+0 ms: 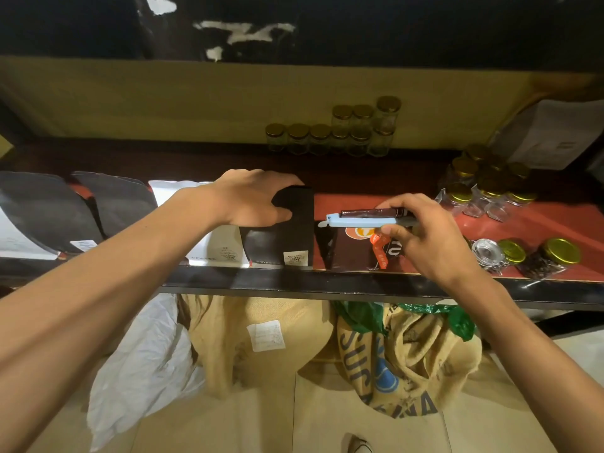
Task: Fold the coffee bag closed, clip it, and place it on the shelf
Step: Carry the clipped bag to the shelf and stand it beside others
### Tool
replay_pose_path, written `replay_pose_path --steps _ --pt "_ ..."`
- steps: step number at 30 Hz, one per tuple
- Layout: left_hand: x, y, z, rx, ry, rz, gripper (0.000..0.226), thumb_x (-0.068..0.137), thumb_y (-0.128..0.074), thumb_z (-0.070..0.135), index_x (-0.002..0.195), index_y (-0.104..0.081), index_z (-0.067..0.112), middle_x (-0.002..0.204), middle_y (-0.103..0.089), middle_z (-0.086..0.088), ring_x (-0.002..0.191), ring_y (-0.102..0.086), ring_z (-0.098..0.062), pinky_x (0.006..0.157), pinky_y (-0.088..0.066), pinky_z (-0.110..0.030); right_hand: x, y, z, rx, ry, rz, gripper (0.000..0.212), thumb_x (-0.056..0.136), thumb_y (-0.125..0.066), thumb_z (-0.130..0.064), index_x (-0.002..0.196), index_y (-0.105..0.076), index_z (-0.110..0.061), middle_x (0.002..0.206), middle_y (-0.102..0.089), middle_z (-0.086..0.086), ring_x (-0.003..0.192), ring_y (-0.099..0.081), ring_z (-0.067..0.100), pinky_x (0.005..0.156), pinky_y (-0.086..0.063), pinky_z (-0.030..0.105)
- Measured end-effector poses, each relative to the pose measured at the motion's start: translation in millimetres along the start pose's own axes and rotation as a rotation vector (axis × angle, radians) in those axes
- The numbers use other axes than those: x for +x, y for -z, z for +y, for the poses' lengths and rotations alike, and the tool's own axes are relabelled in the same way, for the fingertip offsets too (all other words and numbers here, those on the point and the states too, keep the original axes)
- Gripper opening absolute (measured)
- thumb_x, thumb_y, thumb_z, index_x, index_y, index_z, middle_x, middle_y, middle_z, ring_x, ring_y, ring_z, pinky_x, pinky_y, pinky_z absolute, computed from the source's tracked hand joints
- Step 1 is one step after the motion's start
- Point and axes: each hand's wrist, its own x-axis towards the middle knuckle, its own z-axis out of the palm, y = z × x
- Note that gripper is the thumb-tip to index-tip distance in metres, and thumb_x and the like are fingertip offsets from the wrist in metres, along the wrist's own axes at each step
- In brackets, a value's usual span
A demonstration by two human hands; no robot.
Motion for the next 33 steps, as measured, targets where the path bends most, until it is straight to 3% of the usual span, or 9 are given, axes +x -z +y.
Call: replay_pose_path --steps 6,12,14,16,18,22,26,31,33 --pt "0.5 -0.1 0.1 -0.002 0.008 0.002 0.054 0.094 -0.055 0.043 0.145 -0.035 0.045 0.138 -0.059 0.007 0.12 -0.058 -0.023 0.088 -0.044 -0.032 -1.4 -4.8 -0.7 0.036 -0.017 0.119 0.032 0.088 -0.072 -0.012 0.117 -0.063 -0.023 0.11 -0.056 -0.01 0.108 -0.059 0.018 0.082 -0.058 0.038" --pt "1.0 1.1 1.4 -0.013 0.014 0.012 0.053 0.092 -0.057 0.042 0.141 -0.038 0.049 0.132 -0.062 0.008 0.116 -0.059 -0.022 0.087 -0.042 -0.031 2.3 -18.3 -7.2 0.011 0.001 0.037 0.033 0.088 -0.072 -0.009 0.116 -0.064 -0.023 0.106 -0.055 -0.009 0.098 -0.054 0.01 0.081 -0.04 0.018" --pt "0.6 1.3 2.0 -0.027 0.016 0.012 0.053 0.092 -0.059 0.04 0.141 -0.039 0.049 0.132 -0.062 0.009 0.114 -0.06 -0.021 0.084 -0.04 -0.029 3.0 -20.0 -9.3 0.041 -0.011 0.074 0.032 0.088 -0.071 -0.01 0.116 -0.064 -0.024 0.106 -0.055 -0.01 0.092 -0.053 0.002 0.076 -0.036 0.003" --pt "0.5 1.1 2.1 -0.039 0.012 0.005 0.054 0.093 -0.059 0.04 0.141 -0.038 0.048 0.134 -0.06 0.009 0.115 -0.059 -0.021 0.085 -0.041 -0.029 4.8 -18.6 -10.4 0.087 -0.041 0.097 0.031 0.09 -0.07 -0.011 0.117 -0.063 -0.024 0.106 -0.055 -0.01 0.09 -0.053 -0.002 0.068 -0.037 -0.004" --pt "0.2 1.4 1.4 -0.066 0.009 0.002 0.054 0.093 -0.06 0.039 0.141 -0.038 0.048 0.136 -0.059 0.009 0.116 -0.058 -0.021 0.085 -0.04 -0.028 4.8 -18.6 -11.1 0.099 -0.062 0.055 0.032 0.092 -0.068 -0.011 0.12 -0.06 -0.025 0.11 -0.054 -0.008 0.099 -0.053 0.004 0.07 -0.038 0.002" --pt "-1.9 2.7 -2.0 -0.149 -0.001 -0.003 0.053 0.093 -0.061 0.038 0.14 -0.04 0.05 0.141 -0.054 0.011 0.119 -0.056 -0.02 0.089 -0.041 -0.03 -0.9 -16.3 -9.8 0.012 -0.013 -0.057 0.049 0.091 -0.069 -0.014 0.135 -0.051 -0.029 0.123 -0.047 -0.009 0.125 -0.039 0.017 0.099 -0.037 0.029" --pt "-3.5 2.0 -4.4 -0.186 -0.04 0.009 0.052 0.093 -0.06 0.035 0.138 -0.041 0.051 0.144 -0.051 0.011 0.125 -0.052 -0.019 0.094 -0.041 -0.031 -4.8 -14.3 -10.6 -0.032 0.014 -0.126 0.075 0.086 -0.075 -0.018 0.148 -0.035 -0.035 0.146 -0.035 -0.003 0.138 -0.021 0.018 0.105 -0.022 0.033" --pt "-4.4 -0.1 -6.8 -0.151 -0.073 0.04 0.054 0.093 -0.061 0.03 0.14 -0.042 0.046 0.145 -0.051 0.013 0.129 -0.05 -0.016 0.098 -0.039 -0.03 -4.9 -16.9 -10.1 0.014 0.035 -0.011 0.038 0.09 -0.07 -0.011 0.122 -0.057 -0.028 0.116 -0.052 -0.009 0.112 -0.049 0.012 0.088 -0.038 0.019" --pt "-5.7 -2.2 -6.4 -0.151 -0.116 0.084 0.054 0.092 -0.061 0.024 0.14 -0.043 0.042 0.144 -0.052 0.011 0.131 -0.049 -0.016 0.106 -0.04 -0.035 -4.7 -16.9 -11.0 0.012 0.038 -0.019 0.033 0.092 -0.067 -0.011 0.119 -0.058 -0.026 0.112 -0.056 -0.007 0.106 -0.052 0.012 0.086 -0.042 0.022"
